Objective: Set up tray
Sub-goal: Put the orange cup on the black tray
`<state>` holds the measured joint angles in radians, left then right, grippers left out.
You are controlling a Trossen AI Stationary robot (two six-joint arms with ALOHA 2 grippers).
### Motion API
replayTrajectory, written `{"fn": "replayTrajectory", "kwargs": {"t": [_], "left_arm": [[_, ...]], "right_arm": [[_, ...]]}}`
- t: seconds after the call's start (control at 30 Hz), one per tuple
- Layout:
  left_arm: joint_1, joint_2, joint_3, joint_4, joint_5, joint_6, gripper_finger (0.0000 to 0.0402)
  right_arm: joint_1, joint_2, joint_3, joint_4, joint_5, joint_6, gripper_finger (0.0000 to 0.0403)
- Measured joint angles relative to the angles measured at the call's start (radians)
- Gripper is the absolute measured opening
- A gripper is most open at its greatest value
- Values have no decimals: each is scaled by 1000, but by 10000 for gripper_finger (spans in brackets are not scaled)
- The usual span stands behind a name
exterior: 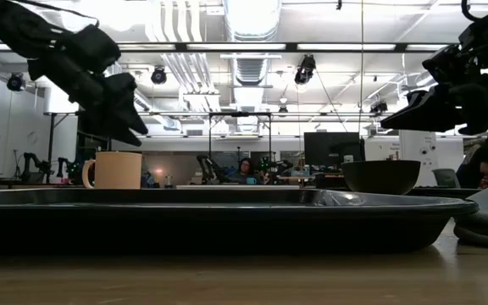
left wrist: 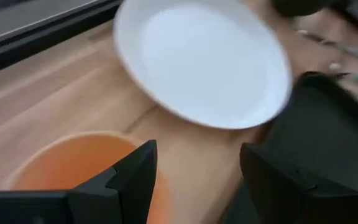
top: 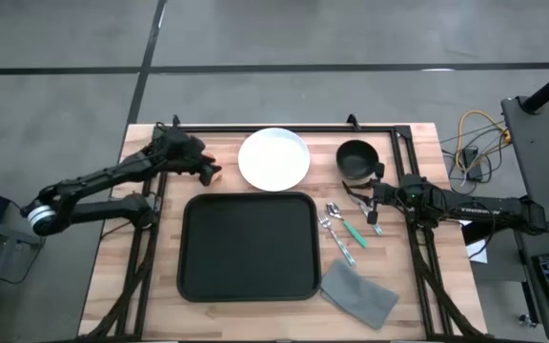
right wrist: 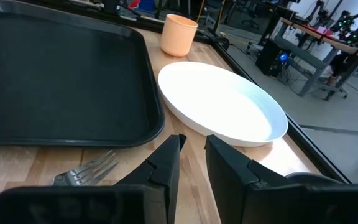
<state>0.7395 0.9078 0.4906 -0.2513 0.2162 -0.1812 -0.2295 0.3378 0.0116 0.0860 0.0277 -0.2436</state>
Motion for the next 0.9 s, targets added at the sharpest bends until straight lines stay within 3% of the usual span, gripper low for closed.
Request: {"fn": "replayTrajectory", "kwargs": {"t": [0.13,0.53,0.9], "left_arm": [[-1,0,16,-30,-72,0,209],[-38,6,16,-81,-104,-3,209],[-124,118,86,-155,-301,5,183]], "right_arm": [[0,0,0,0,0,0,68],[0,-2,0,0,1,0,68],[0,-2,0,0,1,-2,68]]}}
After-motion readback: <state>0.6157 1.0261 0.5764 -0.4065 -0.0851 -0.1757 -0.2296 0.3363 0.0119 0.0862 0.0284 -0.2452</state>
